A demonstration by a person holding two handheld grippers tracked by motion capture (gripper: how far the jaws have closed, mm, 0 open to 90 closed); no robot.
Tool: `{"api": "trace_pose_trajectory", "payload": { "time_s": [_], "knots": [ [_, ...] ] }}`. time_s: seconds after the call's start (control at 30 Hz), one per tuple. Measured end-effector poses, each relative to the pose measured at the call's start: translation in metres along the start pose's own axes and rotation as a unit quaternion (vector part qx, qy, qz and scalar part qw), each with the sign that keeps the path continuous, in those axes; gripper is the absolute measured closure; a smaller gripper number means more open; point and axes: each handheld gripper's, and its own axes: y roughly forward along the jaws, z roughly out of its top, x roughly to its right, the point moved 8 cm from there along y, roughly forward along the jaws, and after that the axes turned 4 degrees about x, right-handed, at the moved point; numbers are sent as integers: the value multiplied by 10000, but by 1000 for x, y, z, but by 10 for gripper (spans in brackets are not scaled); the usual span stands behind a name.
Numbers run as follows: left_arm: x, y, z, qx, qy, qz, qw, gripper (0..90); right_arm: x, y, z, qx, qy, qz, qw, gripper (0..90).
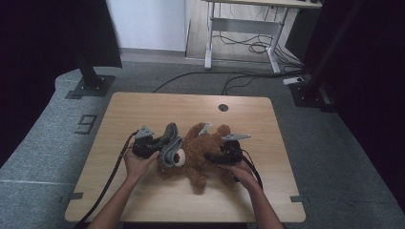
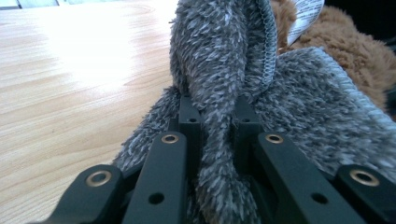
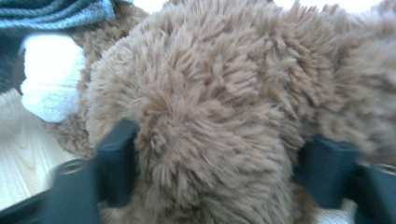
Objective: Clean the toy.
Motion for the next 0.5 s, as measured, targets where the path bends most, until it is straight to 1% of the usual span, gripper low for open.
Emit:
{"api": "trace_pose_trajectory", "payload": {
  "time_s": [0.07, 0.13, 0.2, 0.23, 0.27, 0.3, 0.4, 0.5],
  "knots": [
    [1, 0, 2, 10, 19, 2, 10000, 790, 0, -1, -1, 90, -76, -59, 9999, 439],
    [2, -1, 4, 35, 32, 18, 10000, 789, -3, -3, -2, 179, -195, -116, 9996, 501],
    [2, -2, 6, 46, 33, 14, 10000, 788, -5, -4, -2, 300, -308, -155, 9990, 538],
    [2, -2, 8, 44, 32, 11, 10000, 788, -6, -5, -2, 374, -304, -182, 9987, 550],
    [2, -3, 9, 53, 25, 10, 10000, 787, -7, -5, -1, 477, -357, -209, 9980, 560],
    [2, -3, 11, 55, 33, 16, 10000, 787, -8, -5, -1, 570, -419, -236, 9972, 565],
    [0, -3, 17, 76, 72, 73, 9999, 786, -11, -3, 3, 827, -497, -373, 9946, 588],
    [-7, -2, 26, 71, 111, 209, 9997, 785, -16, 5, 11, 1102, -624, -528, 9905, 603]
  ]
}}
